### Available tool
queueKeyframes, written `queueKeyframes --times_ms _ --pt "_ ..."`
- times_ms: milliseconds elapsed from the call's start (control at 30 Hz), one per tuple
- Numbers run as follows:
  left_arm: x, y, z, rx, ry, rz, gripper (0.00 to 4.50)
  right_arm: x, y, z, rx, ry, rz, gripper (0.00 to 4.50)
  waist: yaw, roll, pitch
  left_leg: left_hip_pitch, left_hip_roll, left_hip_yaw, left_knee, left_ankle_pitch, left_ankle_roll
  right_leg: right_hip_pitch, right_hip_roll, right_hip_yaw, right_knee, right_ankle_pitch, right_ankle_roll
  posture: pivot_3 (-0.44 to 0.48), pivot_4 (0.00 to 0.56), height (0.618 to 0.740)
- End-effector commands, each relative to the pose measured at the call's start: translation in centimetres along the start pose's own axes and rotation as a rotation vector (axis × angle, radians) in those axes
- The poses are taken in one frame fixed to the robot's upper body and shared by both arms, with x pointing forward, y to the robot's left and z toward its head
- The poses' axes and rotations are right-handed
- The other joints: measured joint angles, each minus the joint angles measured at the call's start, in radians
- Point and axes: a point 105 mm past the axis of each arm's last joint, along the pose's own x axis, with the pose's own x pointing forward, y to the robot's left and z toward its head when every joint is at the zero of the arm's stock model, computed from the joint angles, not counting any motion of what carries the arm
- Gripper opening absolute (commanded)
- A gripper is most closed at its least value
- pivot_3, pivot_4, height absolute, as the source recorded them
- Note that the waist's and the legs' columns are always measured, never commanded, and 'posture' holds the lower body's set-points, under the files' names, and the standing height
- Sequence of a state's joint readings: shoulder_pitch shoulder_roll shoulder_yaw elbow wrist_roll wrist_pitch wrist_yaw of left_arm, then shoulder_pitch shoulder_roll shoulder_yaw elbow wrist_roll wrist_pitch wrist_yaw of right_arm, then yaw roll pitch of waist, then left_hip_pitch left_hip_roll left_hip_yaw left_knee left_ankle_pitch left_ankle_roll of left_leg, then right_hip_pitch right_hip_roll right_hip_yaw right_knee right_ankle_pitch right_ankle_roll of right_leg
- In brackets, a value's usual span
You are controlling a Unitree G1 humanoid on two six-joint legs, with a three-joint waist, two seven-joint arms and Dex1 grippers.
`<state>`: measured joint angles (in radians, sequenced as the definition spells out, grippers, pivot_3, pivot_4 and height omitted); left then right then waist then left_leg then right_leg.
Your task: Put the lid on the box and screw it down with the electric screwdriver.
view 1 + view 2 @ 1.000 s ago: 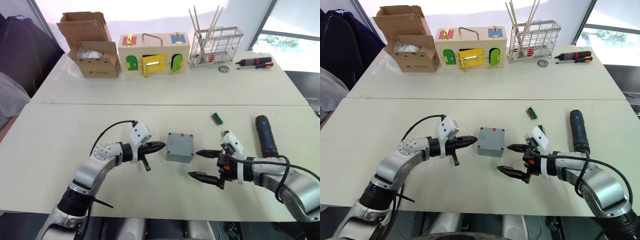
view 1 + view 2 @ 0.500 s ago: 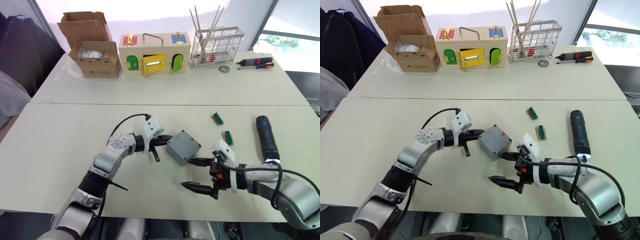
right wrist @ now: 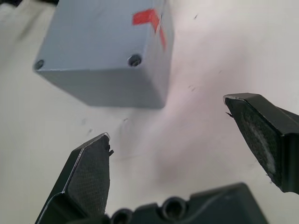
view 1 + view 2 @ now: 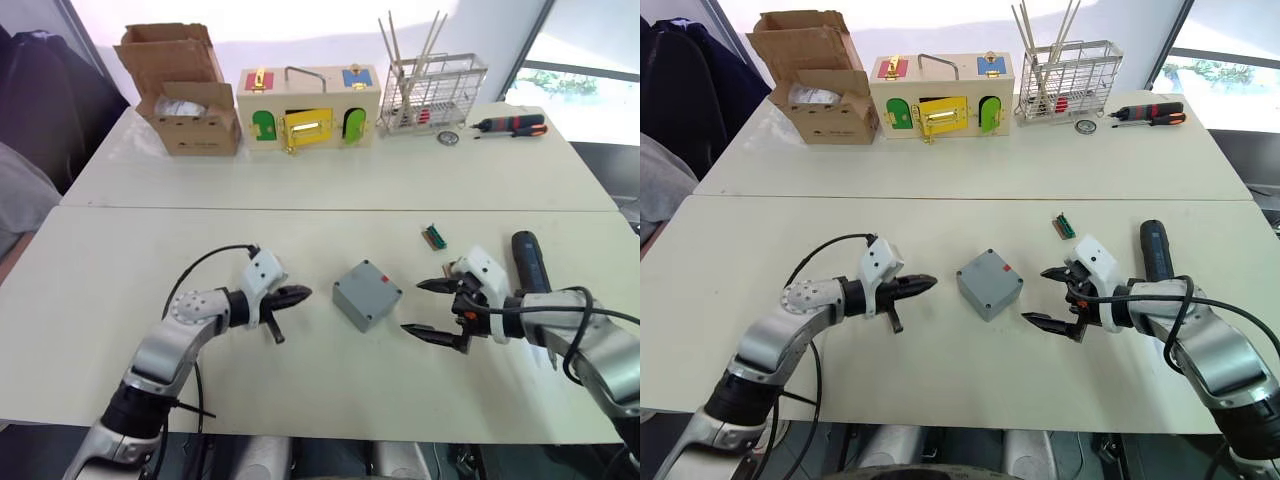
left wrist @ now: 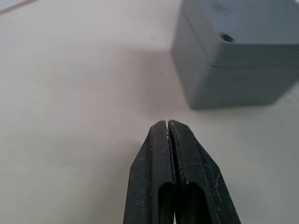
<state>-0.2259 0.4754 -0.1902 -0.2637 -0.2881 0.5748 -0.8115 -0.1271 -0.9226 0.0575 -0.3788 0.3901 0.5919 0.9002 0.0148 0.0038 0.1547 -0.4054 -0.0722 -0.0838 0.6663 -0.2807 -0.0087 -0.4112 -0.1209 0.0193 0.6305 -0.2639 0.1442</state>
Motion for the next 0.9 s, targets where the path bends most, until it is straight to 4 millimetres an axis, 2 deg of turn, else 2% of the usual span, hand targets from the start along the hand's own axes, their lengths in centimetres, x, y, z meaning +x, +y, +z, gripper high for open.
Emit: queueKeyframes --times_ms 33,133,367,633,833,900 --pt "0.5 -1.3 1.1 0.026 -0.025 -0.041 0.0 0.6 0.5 0.9 -0.048 -0.037 0.062 4.48 0.001 0.0 0.0 0.0 0.0 0.0 0.0 0.0 0.0 0.0 0.0 0.0 0.0 0.0 0.0 0.0 0.15 0.73" --pt "1.2 -1.0 1.2 0.016 -0.034 -0.02 0.0 0.9 1.0 1.4 0.009 -0.063 0.102 4.48 -0.002 0.0 0.0 0.0 0.0 0.0 0.0 0.0 0.0 0.0 0.0 0.0 0.0 0.0 0.0 0.0 0.15 0.73" --pt "4.1 -1.8 2.1 0.037 -0.07 -0.091 0.0 1.2 3.3 1.6 0.017 -0.059 0.185 4.48 0.0 0.0 0.0 0.0 -0.001 0.0 0.0 0.0 0.0 0.0 0.0 0.0 0.0 0.0 0.0 0.0 0.15 0.73" --pt "4.8 -1.1 2.4 0.057 -0.08 -0.081 0.0 1.1 4.6 1.6 0.046 -0.069 0.184 4.48 0.0 0.0 0.0 0.0 0.0 0.0 0.0 0.0 0.0 0.0 0.0 0.0 0.0 0.0 0.0 0.0 0.15 0.73" --pt "4.2 -0.9 2.5 0.065 -0.084 -0.08 0.0 0.3 3.2 1.1 0.04 -0.043 0.104 4.48 0.0 0.0 0.0 0.0 0.0 0.0 0.0 0.0 0.0 0.0 0.0 0.0 0.0 0.0 0.0 0.0 0.15 0.73" --pt "3.3 -0.8 2.5 0.076 -0.075 -0.068 0.0 -1.1 1.7 1.0 0.035 -0.02 0.023 4.48 -0.001 0.0 0.0 0.0 0.0 0.0 0.0 0.0 0.0 0.0 0.0 0.0 0.0 0.0 0.0 0.0 0.15 0.73"
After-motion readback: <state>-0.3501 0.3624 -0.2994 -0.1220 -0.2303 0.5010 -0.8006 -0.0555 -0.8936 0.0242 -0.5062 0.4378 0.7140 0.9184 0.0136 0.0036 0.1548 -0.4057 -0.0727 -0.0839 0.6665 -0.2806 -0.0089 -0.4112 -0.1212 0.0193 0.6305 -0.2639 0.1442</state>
